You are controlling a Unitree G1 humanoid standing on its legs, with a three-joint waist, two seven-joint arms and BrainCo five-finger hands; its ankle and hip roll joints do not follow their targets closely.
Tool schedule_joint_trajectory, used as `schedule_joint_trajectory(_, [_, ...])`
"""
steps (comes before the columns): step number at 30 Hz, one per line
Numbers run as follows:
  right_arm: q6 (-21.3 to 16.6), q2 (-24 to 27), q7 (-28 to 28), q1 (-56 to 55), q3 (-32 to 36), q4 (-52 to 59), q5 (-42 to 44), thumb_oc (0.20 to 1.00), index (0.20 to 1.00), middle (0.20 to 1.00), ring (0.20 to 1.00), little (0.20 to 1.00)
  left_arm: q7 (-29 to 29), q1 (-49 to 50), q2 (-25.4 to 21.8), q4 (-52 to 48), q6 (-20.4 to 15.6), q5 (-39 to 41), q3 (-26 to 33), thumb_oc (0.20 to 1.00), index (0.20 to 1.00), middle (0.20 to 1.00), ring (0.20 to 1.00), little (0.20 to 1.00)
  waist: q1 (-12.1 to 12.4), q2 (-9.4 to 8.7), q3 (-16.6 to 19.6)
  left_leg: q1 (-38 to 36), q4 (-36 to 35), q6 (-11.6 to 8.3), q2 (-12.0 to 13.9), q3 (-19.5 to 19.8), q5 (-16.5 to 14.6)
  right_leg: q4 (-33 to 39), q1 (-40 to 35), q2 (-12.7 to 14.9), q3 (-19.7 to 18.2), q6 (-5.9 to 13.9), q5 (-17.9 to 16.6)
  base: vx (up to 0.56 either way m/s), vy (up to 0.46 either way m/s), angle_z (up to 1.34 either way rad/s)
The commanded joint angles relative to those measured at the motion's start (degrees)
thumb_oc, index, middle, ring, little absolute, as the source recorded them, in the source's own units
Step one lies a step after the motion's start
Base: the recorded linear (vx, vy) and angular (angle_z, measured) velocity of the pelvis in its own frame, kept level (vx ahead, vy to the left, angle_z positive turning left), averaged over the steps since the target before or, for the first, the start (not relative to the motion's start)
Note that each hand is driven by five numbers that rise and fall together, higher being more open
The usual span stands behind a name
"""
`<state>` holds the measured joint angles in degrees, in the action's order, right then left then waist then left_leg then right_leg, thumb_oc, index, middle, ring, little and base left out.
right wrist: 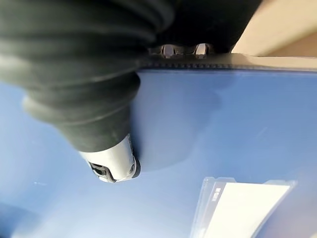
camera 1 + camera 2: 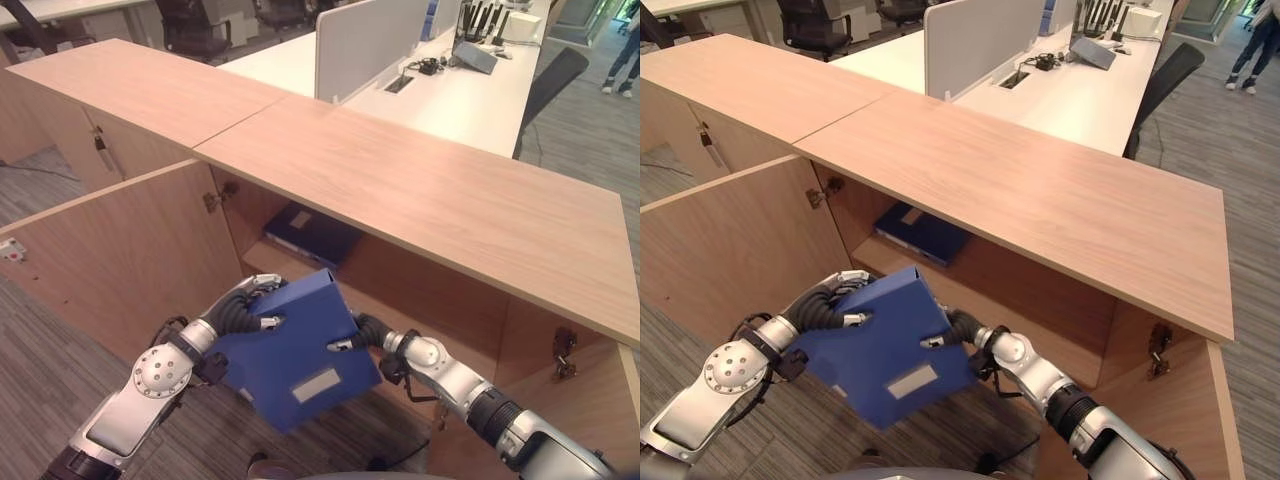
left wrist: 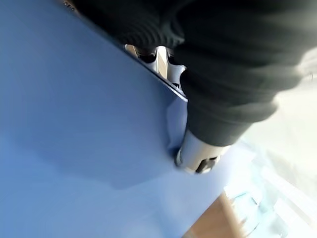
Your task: Put the empty folder in the office cabinet
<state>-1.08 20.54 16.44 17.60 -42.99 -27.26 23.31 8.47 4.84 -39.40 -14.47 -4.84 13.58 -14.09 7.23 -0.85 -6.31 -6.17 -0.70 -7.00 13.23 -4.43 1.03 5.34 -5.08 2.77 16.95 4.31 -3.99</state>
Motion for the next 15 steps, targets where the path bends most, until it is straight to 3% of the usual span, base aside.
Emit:
schedule_joint_trajectory(1, [1.4, -8.9, 3.0, 0.8, -3.1, -2.0, 8.4, 0.2, 0.2, 0.2, 0.2, 0.2, 0.7, -4.5, 6.4, -2.1, -3.9, 7.0, -3.0, 1.0, 1.0, 1.0, 1.0, 1.0, 0.8, -1.72, 0.4, 3.1, 3.8, -0.69, -1.5, 0.6, 0.4, -0.3, -4.9, -2.3, 1.3, -1.88, 6.9, 0.0, 0.0, 0.0])
schedule_joint_trajectory(2, [2.2, -8.5, 2.9, -0.6, -2.0, -2.5, 10.8, 0.2, 0.2, 0.2, 0.2, 0.2, 0.6, -2.2, 10.1, 5.0, -1.7, 10.9, -3.5, 1.0, 1.0, 1.0, 1.0, 1.0, 0.8, -1.72, 0.0, 3.1, 3.9, -0.71, -1.4, 0.5, 0.3, -0.3, -5.0, -2.4, 1.3, -1.93, 7.0, 0.0, 0.0, 0.0])
schedule_joint_trajectory(4, [2.6, -7.6, 2.7, -2.6, -0.2, -3.4, 12.5, 0.2, 0.2, 0.2, 0.2, 0.2, -0.1, -0.1, 12.5, 12.1, -0.4, 12.5, -2.4, 1.0, 1.0, 1.0, 1.0, 1.0, 0.6, -1.76, -0.2, 3.4, 3.9, -0.66, -1.4, 0.6, 0.4, -0.3, -4.6, -2.3, 1.3, -1.89, 6.8, -0.01, 0.0, 0.02])
schedule_joint_trajectory(7, [2.6, -6.8, 2.6, -4.2, 1.4, -3.9, 12.4, 0.2, 0.2, 0.2, 0.2, 0.2, -1.2, 1.7, 12.6, 15.3, -0.2, 9.9, 0.6, 1.0, 1.0, 1.0, 1.0, 1.0, 0.5, -1.78, -0.1, 3.9, 3.8, -0.58, -1.6, 0.9, 0.7, -0.3, -4.3, -2.2, 1.5, -1.89, 6.8, 0.0, 0.0, 0.0])
schedule_joint_trajectory(8, [2.2, -5.2, 1.7, -5.1, 3.2, -4.2, 9.4, 0.2, 0.2, 0.2, 0.2, 0.2, -4.8, 3.3, 14.7, 24.3, 0.8, 8.2, 3.9, 1.0, 1.0, 1.0, 1.0, 1.0, 0.5, -1.71, -0.2, 4.3, 3.9, -0.62, -1.6, 1.1, 0.9, -0.3, -4.1, -2.2, 1.8, -1.96, 6.8, 0.0, 0.0, 0.0])
schedule_joint_trajectory(10, [3.3, -5.5, 1.5, -6.3, 5.1, -5.9, 10.8, 0.2, 0.2, 0.2, 0.2, 0.2, -6.3, 3.8, 16.3, 31.8, 1.7, 6.9, 5.9, 1.0, 1.0, 1.0, 1.0, 1.0, 0.5, -1.58, -0.1, 4.5, 4.0, -0.66, -1.5, 1.2, 1.0, -0.3, -3.8, -2.3, 1.9, -1.96, 6.8, 0.0, 0.0, 0.0])
schedule_joint_trajectory(13, [3.0, -3.7, 0.3, -7.5, 7.5, -6.0, 8.9, 0.2, 0.2, 0.2, 0.2, 0.2, -9.1, 7.1, 20.3, 34.5, 1.3, 20.7, 13.1, 1.0, 1.0, 1.0, 1.0, 1.0, 0.3, -1.18, -0.5, 4.9, 4.0, -0.69, -1.4, 1.4, 1.1, -0.4, -3.5, -2.4, 2.1, -2.04, 6.8, 0.0, 0.011, -0.02])
schedule_joint_trajectory(15, [3.4, -4.2, -0.4, -8.3, 8.7, -7.1, 8.6, 0.2, 0.2, 0.2, 0.2, 0.2, -10.9, 7.4, 21.4, 35.6, 0.8, 22.1, 15.2, 1.0, 1.0, 1.0, 1.0, 1.0, 0.0, -1.27, -0.2, 5.2, 3.7, -0.63, -1.4, 1.6, 1.5, -0.4, -3.1, -2.4, 2.2, -2.06, 6.9, 0.01, 0.0, 0.07])
